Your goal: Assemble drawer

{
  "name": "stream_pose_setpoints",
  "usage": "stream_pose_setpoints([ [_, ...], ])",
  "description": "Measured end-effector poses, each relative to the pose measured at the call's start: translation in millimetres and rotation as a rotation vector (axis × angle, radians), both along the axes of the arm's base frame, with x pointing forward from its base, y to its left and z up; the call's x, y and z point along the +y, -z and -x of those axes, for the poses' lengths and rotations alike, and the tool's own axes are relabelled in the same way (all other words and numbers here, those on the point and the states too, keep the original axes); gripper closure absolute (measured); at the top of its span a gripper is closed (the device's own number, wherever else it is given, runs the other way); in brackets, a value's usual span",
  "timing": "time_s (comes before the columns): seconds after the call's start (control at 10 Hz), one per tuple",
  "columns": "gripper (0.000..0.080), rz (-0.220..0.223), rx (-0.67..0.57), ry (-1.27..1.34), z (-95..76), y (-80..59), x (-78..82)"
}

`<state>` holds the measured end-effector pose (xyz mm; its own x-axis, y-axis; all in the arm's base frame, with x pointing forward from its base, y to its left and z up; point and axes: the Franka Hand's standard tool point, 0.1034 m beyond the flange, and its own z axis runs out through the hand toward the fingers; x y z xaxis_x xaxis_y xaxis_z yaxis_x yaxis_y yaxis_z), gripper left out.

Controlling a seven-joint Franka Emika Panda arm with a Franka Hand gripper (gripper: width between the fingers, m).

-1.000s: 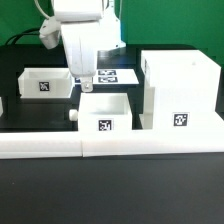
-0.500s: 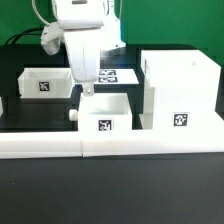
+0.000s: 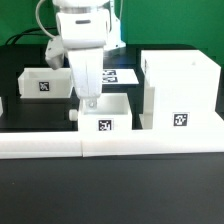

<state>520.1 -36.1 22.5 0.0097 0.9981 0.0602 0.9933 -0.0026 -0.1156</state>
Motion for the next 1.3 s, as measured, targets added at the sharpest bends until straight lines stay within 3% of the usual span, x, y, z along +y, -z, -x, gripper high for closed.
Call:
stream_pose_setpoints([
  [0.5, 0.0150, 0.000, 0.014, 0.019, 5.3, 14.4, 0.6],
  [0.7, 0.0389, 0.000, 0.014, 0.020, 5.4, 14.4, 0.1],
  [0.8, 0.0389, 0.000, 0.014, 0.020, 5.4, 14.5, -0.1],
  [1.0, 0.0701, 0.001, 0.014, 0.021, 5.4, 14.5, -0.8],
  [1.3, 0.0747, 0.002, 0.003, 0.022, 2.9, 12.8, -1.5],
])
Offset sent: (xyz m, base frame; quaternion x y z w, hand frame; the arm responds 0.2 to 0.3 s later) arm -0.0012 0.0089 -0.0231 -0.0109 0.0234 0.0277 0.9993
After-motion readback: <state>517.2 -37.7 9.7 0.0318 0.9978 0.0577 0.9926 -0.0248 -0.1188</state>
